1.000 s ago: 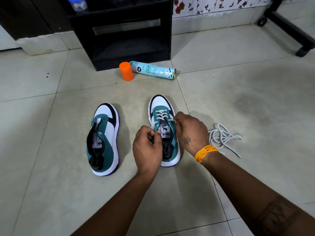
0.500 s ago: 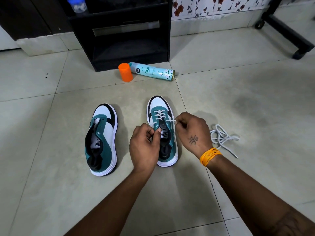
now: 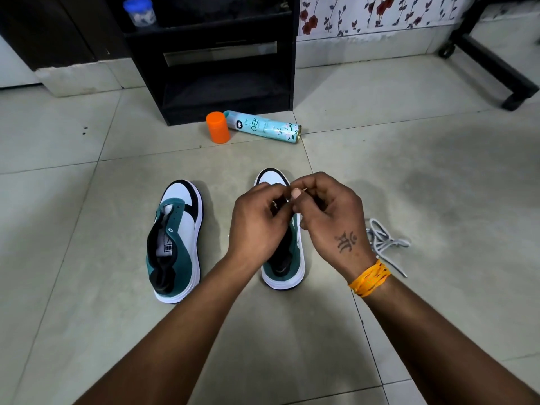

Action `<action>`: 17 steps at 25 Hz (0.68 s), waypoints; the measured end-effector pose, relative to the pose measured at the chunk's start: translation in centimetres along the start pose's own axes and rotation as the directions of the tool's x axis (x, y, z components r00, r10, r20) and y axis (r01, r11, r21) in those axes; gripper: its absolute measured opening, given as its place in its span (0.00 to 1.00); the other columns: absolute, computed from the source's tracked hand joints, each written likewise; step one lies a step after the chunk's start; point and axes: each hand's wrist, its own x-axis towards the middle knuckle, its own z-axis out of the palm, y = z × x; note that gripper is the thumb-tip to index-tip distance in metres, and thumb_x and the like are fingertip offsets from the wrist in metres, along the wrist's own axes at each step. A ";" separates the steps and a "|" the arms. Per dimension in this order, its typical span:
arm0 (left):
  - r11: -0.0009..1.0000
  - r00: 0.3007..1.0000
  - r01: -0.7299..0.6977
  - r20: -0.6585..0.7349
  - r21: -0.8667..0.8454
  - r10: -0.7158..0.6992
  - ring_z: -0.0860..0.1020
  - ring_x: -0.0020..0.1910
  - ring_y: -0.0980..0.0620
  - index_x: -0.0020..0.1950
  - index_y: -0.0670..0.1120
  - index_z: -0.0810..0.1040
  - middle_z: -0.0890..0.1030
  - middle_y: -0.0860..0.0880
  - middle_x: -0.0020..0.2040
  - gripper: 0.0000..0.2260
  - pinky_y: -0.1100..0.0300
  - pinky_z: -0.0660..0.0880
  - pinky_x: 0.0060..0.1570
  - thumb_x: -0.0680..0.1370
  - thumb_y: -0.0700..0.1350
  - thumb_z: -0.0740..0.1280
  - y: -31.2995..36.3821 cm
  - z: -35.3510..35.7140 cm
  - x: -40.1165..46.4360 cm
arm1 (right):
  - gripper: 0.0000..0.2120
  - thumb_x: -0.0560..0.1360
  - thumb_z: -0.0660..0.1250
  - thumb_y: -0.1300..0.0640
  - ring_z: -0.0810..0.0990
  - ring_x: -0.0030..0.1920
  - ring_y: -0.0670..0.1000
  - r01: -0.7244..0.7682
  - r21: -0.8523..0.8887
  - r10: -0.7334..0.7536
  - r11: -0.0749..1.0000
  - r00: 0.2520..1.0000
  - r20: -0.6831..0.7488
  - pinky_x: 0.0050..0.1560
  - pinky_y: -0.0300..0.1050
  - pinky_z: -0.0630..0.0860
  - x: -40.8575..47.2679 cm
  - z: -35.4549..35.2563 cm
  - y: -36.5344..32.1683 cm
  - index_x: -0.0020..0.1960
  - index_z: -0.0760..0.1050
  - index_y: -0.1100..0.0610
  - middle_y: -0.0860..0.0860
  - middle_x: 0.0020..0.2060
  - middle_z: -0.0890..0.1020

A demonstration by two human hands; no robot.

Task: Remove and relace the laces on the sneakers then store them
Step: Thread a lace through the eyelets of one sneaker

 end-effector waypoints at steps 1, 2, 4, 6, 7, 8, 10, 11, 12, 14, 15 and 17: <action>0.999 1.000 0.016 -0.005 -0.041 -0.016 0.79 0.37 0.54 0.43 0.48 0.84 0.82 0.53 0.37 0.05 0.53 0.76 0.40 0.76 0.39 0.71 0.1 -0.3 0.0 | 0.06 0.80 0.66 0.59 0.83 0.36 0.48 -0.034 0.044 0.034 0.998 0.999 -0.004 0.39 0.51 0.81 0.1 0.0 0.0 0.51 0.81 0.52 0.48 0.36 0.84; 0.994 0.998 0.056 -0.011 -0.095 -0.057 0.81 0.37 0.55 0.44 0.48 0.84 0.83 0.54 0.37 0.06 0.56 0.77 0.41 0.76 0.37 0.71 0.3 -0.6 0.0 | 0.07 0.81 0.64 0.60 0.82 0.34 0.48 -0.066 0.057 0.066 0.996 0.998 0.000 0.38 0.49 0.80 0.3 0.1 0.1 0.53 0.81 0.52 0.49 0.35 0.83; 0.976 0.991 0.124 -0.027 -0.179 -0.131 0.82 0.38 0.56 0.45 0.47 0.85 0.85 0.54 0.39 0.06 0.61 0.77 0.42 0.78 0.37 0.71 0.6 -0.9 -0.1 | 0.09 0.80 0.63 0.60 0.80 0.33 0.48 -0.067 -0.051 0.071 0.996 0.993 0.092 0.38 0.47 0.78 1.0 0.2 0.6 0.53 0.81 0.51 0.48 0.33 0.82; 0.964 0.988 0.137 -0.039 -0.229 -0.149 0.84 0.39 0.53 0.47 0.47 0.85 0.86 0.52 0.41 0.03 0.57 0.79 0.42 0.79 0.39 0.72 0.6 -0.9 -0.5 | 0.10 0.79 0.63 0.61 0.76 0.32 0.44 -0.030 -0.126 0.062 0.992 0.966 0.253 0.38 0.42 0.72 1.5 0.5 0.9 0.48 0.81 0.50 0.43 0.30 0.80; 0.959 0.987 0.139 -0.046 -0.247 -0.155 0.84 0.40 0.51 0.48 0.46 0.85 0.86 0.51 0.41 0.03 0.56 0.80 0.43 0.79 0.40 0.72 0.7 -0.9 -0.7 | 0.12 0.79 0.63 0.63 0.75 0.32 0.42 -0.027 -0.112 0.059 0.993 0.952 0.301 0.38 0.41 0.71 1.6 0.7 0.8 0.45 0.79 0.49 0.42 0.30 0.78; 0.955 0.985 0.142 -0.058 -0.260 -0.163 0.84 0.40 0.50 0.48 0.46 0.85 0.86 0.51 0.41 0.03 0.55 0.80 0.43 0.79 0.40 0.72 0.6 -0.9 -0.8 | 0.12 0.80 0.63 0.63 0.74 0.32 0.42 -0.032 -0.097 0.060 0.995 0.948 0.314 0.38 0.41 0.70 1.6 0.8 0.9 0.42 0.78 0.49 0.42 0.29 0.78; 0.949 0.979 0.142 -0.098 -0.283 -0.176 0.84 0.40 0.51 0.47 0.46 0.85 0.86 0.52 0.41 0.03 0.55 0.80 0.45 0.79 0.39 0.72 0.5 -1.1 -0.8 | 0.10 0.80 0.64 0.59 0.76 0.33 0.44 -0.038 -0.123 0.069 0.992 0.962 0.262 0.39 0.45 0.73 1.6 0.9 1.8 0.41 0.77 0.50 0.43 0.30 0.79; 0.944 0.976 0.143 -0.113 -0.299 -0.184 0.84 0.40 0.52 0.46 0.46 0.85 0.86 0.52 0.41 0.04 0.54 0.81 0.45 0.79 0.39 0.72 0.3 -1.2 -0.8 | 0.08 0.79 0.65 0.57 0.79 0.34 0.47 -0.037 -0.196 0.079 0.980 0.974 0.213 0.40 0.47 0.76 1.7 0.8 2.6 0.42 0.78 0.50 0.44 0.31 0.80; 0.937 0.973 0.147 -0.123 -0.317 -0.195 0.83 0.39 0.52 0.46 0.46 0.85 0.86 0.52 0.41 0.04 0.52 0.81 0.45 0.79 0.39 0.73 0.0 -1.4 -0.7 | 0.06 0.78 0.65 0.55 0.81 0.37 0.50 -0.044 -0.307 0.098 0.951 0.982 0.162 0.42 0.49 0.77 1.7 0.6 3.4 0.43 0.77 0.50 0.45 0.33 0.82; 0.925 0.966 0.166 -0.131 -0.342 -0.221 0.83 0.40 0.52 0.45 0.47 0.85 0.86 0.52 0.40 0.04 0.47 0.82 0.45 0.78 0.39 0.73 -0.5 -1.6 -0.6 | 0.04 0.78 0.66 0.54 0.82 0.42 0.57 -0.076 -0.513 0.134 0.855 0.988 0.077 0.43 0.49 0.76 1.6 0.0 4.5 0.44 0.77 0.49 0.47 0.35 0.82; 0.922 0.963 0.176 -0.133 -0.346 -0.234 0.83 0.40 0.52 0.45 0.47 0.85 0.86 0.52 0.40 0.04 0.45 0.82 0.46 0.78 0.39 0.73 -0.6 -1.5 -0.6 | 0.02 0.78 0.66 0.55 0.82 0.43 0.57 -0.073 -0.550 0.127 0.832 0.990 0.060 0.43 0.49 0.76 1.6 -0.2 4.6 0.47 0.78 0.49 0.47 0.36 0.82; 0.912 0.959 0.199 -0.121 -0.357 -0.257 0.83 0.40 0.51 0.45 0.46 0.85 0.86 0.51 0.40 0.04 0.43 0.82 0.46 0.79 0.39 0.73 -0.7 -1.5 -0.7 | 0.07 0.77 0.68 0.56 0.80 0.39 0.51 0.013 -0.509 0.045 0.860 0.994 0.102 0.42 0.46 0.75 1.4 0.1 3.8 0.54 0.79 0.49 0.45 0.33 0.80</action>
